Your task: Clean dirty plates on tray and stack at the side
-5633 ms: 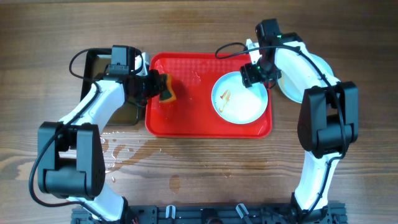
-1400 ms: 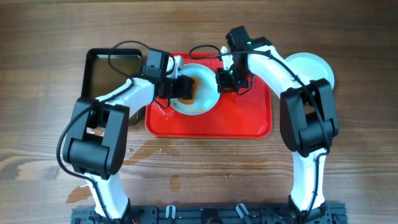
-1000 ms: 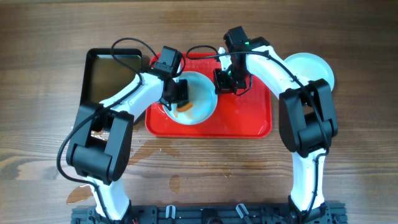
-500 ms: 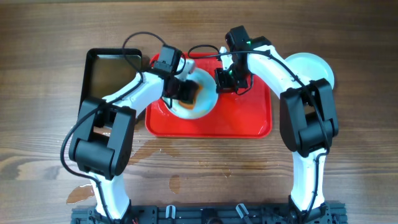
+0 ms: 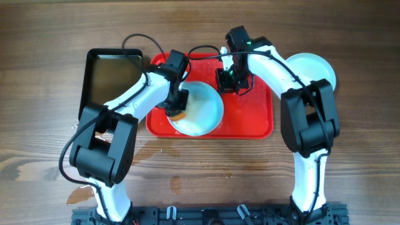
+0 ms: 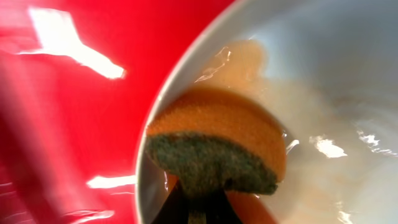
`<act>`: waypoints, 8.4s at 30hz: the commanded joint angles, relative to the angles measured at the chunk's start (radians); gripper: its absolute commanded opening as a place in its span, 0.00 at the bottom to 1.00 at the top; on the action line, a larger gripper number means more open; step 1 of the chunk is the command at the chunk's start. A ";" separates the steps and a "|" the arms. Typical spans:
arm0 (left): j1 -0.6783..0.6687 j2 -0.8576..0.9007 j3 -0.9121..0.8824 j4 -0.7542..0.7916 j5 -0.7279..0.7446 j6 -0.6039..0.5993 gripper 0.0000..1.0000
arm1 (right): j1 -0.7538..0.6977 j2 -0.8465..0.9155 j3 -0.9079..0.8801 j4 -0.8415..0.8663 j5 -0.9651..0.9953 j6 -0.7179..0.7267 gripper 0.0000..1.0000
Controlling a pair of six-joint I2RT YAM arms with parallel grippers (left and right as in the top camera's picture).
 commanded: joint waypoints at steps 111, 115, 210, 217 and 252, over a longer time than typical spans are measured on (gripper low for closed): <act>0.124 -0.222 0.161 0.021 -0.051 -0.320 0.09 | -0.586 -0.306 -0.043 -0.036 0.516 0.262 0.04; 0.124 -0.222 0.161 0.024 -0.051 -0.320 0.09 | -0.589 -0.201 -0.043 -0.070 0.566 0.262 0.04; 0.293 -0.518 0.182 -0.056 -0.201 -0.274 1.00 | -0.269 -1.012 -0.031 -0.305 0.259 0.024 1.00; 0.293 -0.518 0.182 -0.056 -0.200 -0.274 1.00 | -0.270 -1.361 -0.426 0.140 0.174 -0.366 1.00; 0.293 -0.518 0.182 -0.056 -0.201 -0.274 1.00 | -0.270 -2.211 -1.666 0.948 0.196 -0.158 1.00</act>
